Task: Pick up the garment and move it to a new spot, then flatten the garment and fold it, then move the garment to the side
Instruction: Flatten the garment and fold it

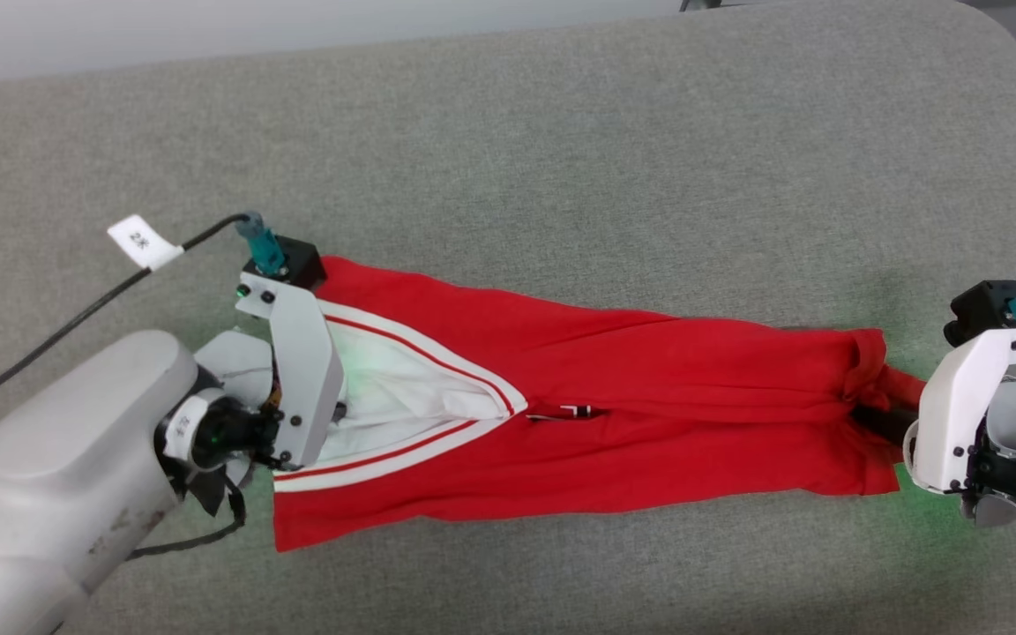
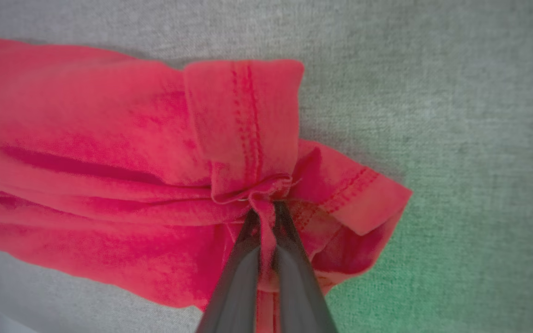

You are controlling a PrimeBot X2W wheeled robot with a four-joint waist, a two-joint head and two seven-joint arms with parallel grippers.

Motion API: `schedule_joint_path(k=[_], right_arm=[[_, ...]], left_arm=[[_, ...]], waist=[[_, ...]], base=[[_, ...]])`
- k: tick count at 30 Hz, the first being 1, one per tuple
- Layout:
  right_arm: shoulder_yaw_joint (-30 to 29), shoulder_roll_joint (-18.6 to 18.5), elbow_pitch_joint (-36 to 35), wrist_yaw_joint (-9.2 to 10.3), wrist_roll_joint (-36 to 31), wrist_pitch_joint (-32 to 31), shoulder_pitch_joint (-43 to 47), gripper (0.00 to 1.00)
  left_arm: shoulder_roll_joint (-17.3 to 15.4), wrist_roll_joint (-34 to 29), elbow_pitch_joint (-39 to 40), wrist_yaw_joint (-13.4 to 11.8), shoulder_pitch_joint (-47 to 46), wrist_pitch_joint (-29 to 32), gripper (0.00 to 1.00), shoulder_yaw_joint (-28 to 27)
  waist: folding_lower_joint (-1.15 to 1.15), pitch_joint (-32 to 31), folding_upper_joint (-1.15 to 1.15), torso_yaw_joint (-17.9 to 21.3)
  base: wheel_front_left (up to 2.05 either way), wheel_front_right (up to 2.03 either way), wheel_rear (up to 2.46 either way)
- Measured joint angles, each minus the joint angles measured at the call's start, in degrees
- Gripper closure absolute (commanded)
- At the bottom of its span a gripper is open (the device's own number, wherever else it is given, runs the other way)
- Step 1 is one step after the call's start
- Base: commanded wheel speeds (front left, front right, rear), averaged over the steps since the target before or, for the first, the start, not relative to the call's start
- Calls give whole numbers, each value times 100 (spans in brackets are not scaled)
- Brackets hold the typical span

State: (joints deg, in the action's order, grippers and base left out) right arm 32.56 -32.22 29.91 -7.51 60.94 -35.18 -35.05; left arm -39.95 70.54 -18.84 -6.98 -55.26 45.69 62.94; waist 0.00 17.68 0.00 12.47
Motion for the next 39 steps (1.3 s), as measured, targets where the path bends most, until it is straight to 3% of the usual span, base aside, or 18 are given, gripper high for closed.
schedule_joint_path(k=[4, 5, 6, 8, 9, 10, 12, 16, 18, 24, 30, 39], right_arm=[[-43, 157, 205, 0, -43, -20, -64, 100], [-48, 186, 250, 0, -44, -21, -71, 100], [-48, 202, 292, 0, -46, -21, -75, 100], [-57, 240, 361, 0, -53, -20, -74, 100], [-59, 252, 391, 0, -53, -20, -73, 100], [-58, 264, 414, 1, -54, -22, -70, 98], [-63, 281, 452, 1, -55, -45, -57, 87], [-77, 265, 443, 0, -114, 87, 20, 51], [-101, 237, 472, 0, -158, 157, 56, 0], [-153, 174, 525, 0, -314, 258, 191, 0], [-224, 41, 238, 0, -421, 652, 407, 0], [-323, -265, -537, 0, -1011, 2070, 910, 0]], left_arm=[[88, -1, -226, 97, -21, -31, 100, 13], [107, 0, -272, 103, -20, -33, 96, 16], [122, -8, -304, 146, -20, -65, 87, 27], [143, -42, -379, 169, -12, -141, 57, 43], [144, -46, -407, 179, 2, -177, 52, 41], [143, -59, -424, 197, 12, -213, 40, 47], [121, -94, -445, 229, 29, -263, 0, 59], [36, -179, -403, 305, 81, -505, 0, 55], [10, -180, -377, 322, 126, -634, 0, 4], [-109, -338, -233, 310, 230, -1216, 0, -104], [-156, -579, -27, 336, 489, -2347, 0, -322], [-192, -755, 158, 143, 1216, -4336, 0, -797]], waist=[[0, -49, 0, 15], [0, -73, 0, 13], [0, -101, 0, 10], [0, -166, 0, 2], [0, -203, 0, -1], [0, -243, 0, -5], [0, -328, 0, -16], [0, -512, 0, -36], [0, -605, 0, -48], [0, -855, 0, -88], [0, -1047, 0, -137], [0, -1362, 0, -202]], base=[[0, 0, 0], [0, 0, 0], [0, 0, 0], [0, 0, 0], [0, 0, 0], [0, 0, 0], [0, 0, 0], [0, 0, 0], [0, 0, 0], [0, 0, 0], [0, 0, 0], [0, 0, 0]])
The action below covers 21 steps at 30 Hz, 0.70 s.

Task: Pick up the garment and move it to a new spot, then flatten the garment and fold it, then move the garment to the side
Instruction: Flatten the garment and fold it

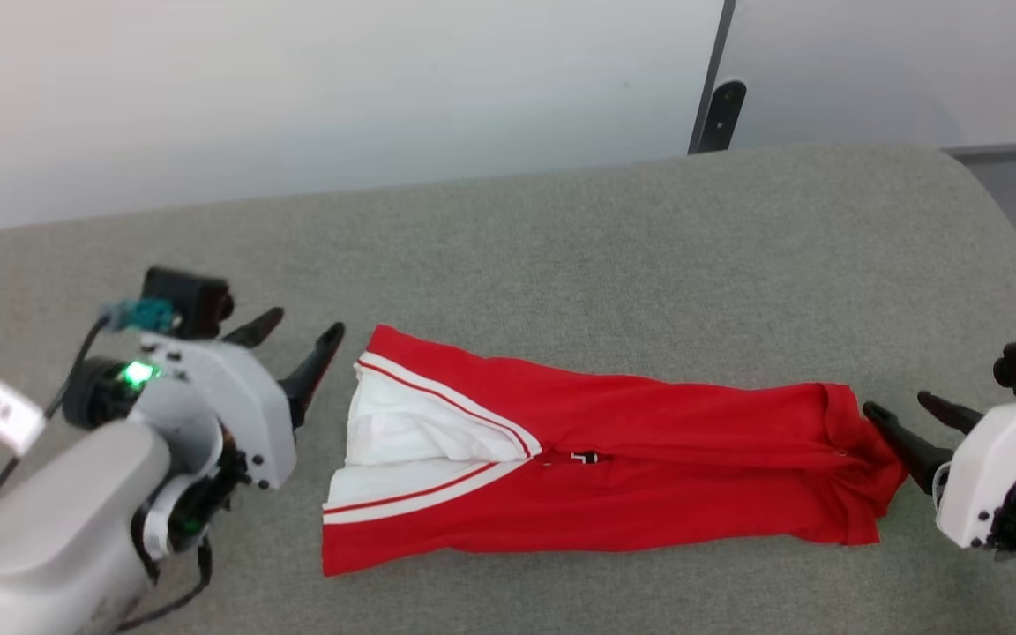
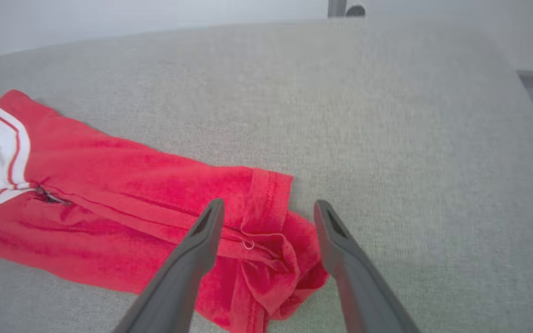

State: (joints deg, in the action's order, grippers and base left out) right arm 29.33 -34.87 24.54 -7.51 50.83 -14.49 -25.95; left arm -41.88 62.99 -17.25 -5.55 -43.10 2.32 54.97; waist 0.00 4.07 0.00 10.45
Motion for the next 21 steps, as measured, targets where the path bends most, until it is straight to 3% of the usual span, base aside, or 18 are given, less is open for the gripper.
schedule_joint_path(k=[7, 12, 17, 21], right_arm=[[-182, -67, -365, -1, -740, 1449, 519, 0], [-399, 142, -556, -1, -1336, 2395, 957, 0], [-758, 404, -652, -1, -1781, 2829, 1379, 0], [-1133, 701, -836, -1, -2096, 2920, 1757, 0]], left_arm=[[-4, -90, 237, -156, 782, -1469, 0, -339], [155, -115, 512, -341, 1395, -1724, 0, -905], [667, -1068, 1102, -460, 2159, -1745, 0, -2082], [1192, -1923, 1400, -313, 2937, -1741, 0, -2940]], waist=[[0, -253, 0, -74], [0, -381, 0, -181], [0, -473, 0, -338], [0, -548, 0, -505]], base=[[0, 0, 0], [0, 0, 0], [0, 0, 0], [0, 0, 0]])
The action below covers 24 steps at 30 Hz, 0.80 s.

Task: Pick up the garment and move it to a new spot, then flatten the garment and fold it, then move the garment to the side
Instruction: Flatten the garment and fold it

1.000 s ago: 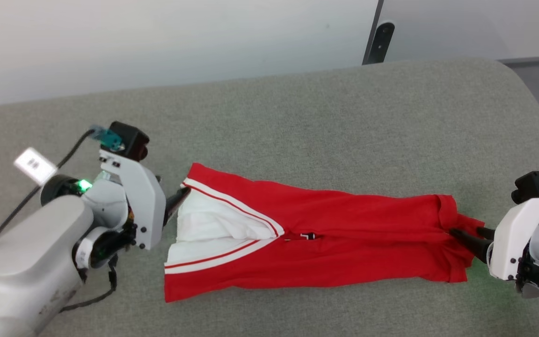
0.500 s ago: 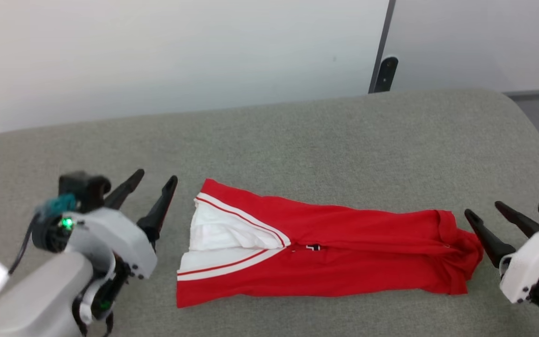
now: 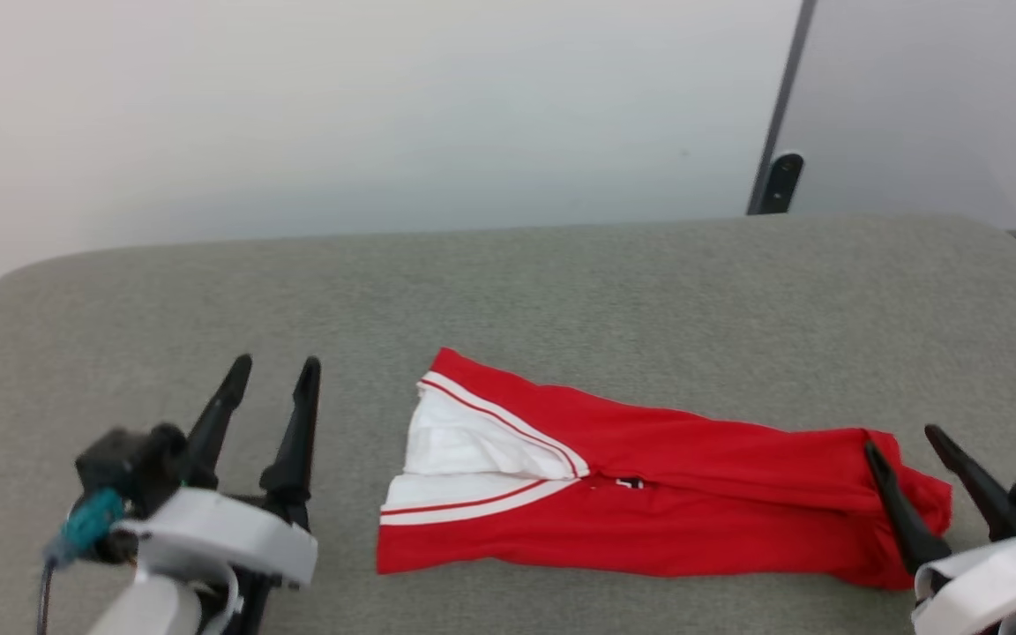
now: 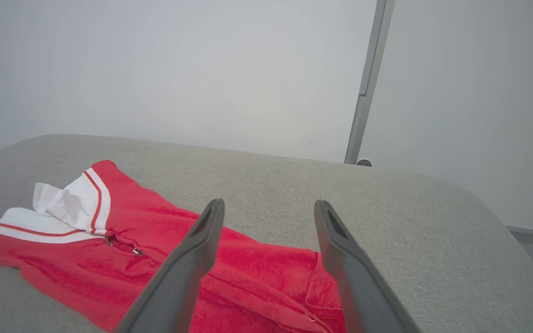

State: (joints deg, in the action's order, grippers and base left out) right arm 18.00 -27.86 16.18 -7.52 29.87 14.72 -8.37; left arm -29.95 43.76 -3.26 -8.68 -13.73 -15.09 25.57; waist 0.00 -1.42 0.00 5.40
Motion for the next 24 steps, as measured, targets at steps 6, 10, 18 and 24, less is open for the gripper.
schedule_joint_path(k=[6, 10, 18, 24], right_arm=[[-332, 352, -221, 0, -333, 23, 505, 0], [-570, 546, -394, 0, -423, 24, 727, 0], [-755, 636, -471, 0, -573, 25, 874, 0], [-983, 474, -286, 0, -582, -62, 905, 0]], left_arm=[[732, -888, 25, 579, 746, 0, 0, -794], [1214, -1252, 0, 892, 1054, -2, 0, -1430], [1738, -1815, -126, 1390, 1428, -3, 0, -2160], [1989, -2026, -167, 1547, 1304, -3, 0, -2329]], waist=[[0, -126, 0, -305], [0, -240, 0, -499], [0, -396, 0, -487], [0, -308, 0, -175]], base=[[0, 0, 0], [0, 0, 0], [0, 0, 0], [0, 0, 0]])
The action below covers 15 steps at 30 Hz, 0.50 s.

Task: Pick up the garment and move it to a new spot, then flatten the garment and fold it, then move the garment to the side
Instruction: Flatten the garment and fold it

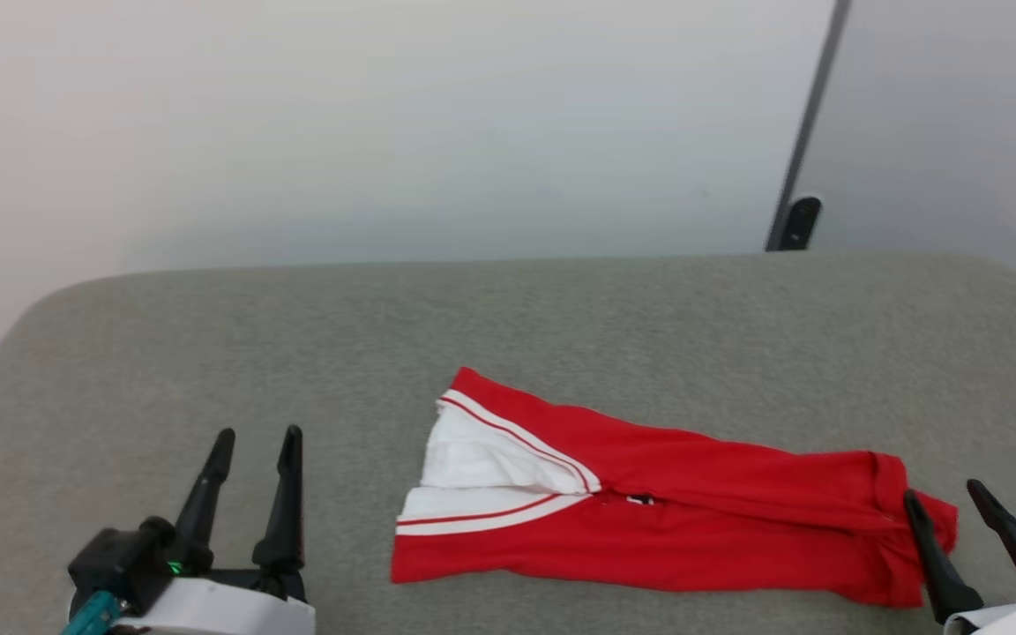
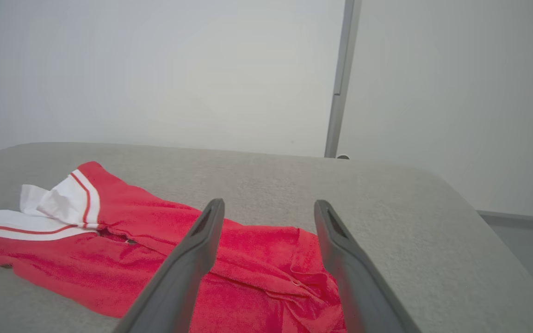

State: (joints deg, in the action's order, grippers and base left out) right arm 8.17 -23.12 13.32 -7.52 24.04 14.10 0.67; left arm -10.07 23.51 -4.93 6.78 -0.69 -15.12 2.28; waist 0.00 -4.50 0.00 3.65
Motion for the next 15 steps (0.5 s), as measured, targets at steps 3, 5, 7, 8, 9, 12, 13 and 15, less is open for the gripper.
schedule_joint_path(k=[3, 5, 7, 8, 9, 12, 13, 15], right_arm=[[-23, -41, 77, 0, 93, -222, -77, 0], [-34, -82, 152, 0, 279, -444, -259, 0], [32, -187, 205, 0, 402, -732, -404, 0], [29, -188, 286, 0, 559, -960, -494, 0], [97, -227, 328, 1, 657, -1180, -581, 0], [172, -355, 490, 0, 946, -1876, -935, 0], [207, -397, 531, 0, 1028, -2109, -1065, 0], [302, -477, 665, 1, 1204, -2685, -1315, 0]], left_arm=[[8, -93, -55, 29, -93, 0, 0, -85], [15, -99, -88, 36, -178, 0, 0, -122], [-4, -107, -136, 52, -232, 0, 0, -153], [-26, -123, -151, 53, -262, 0, 0, -163], [-62, -138, -176, 53, -291, 0, 0, -159], [-99, -141, -202, 54, -386, 0, 0, -131], [-111, -135, -201, 55, -420, 0, 0, -107], [-148, -129, -220, 59, -465, 0, 0, -23]], waist=[[0, 78, 0, 171], [0, 135, 0, 270], [0, 199, 0, 349], [0, 232, 0, 383], [0, 267, 0, 414], [0, 381, 0, 481], [0, 420, 0, 495], [0, 499, 0, 509]], base=[[0, 0, 0], [0, 0, 0], [0, 0, 0], [0, 0, 0], [0, 0, 0], [0, 0, 0], [0, 0, 0], [0, 0, 0]])
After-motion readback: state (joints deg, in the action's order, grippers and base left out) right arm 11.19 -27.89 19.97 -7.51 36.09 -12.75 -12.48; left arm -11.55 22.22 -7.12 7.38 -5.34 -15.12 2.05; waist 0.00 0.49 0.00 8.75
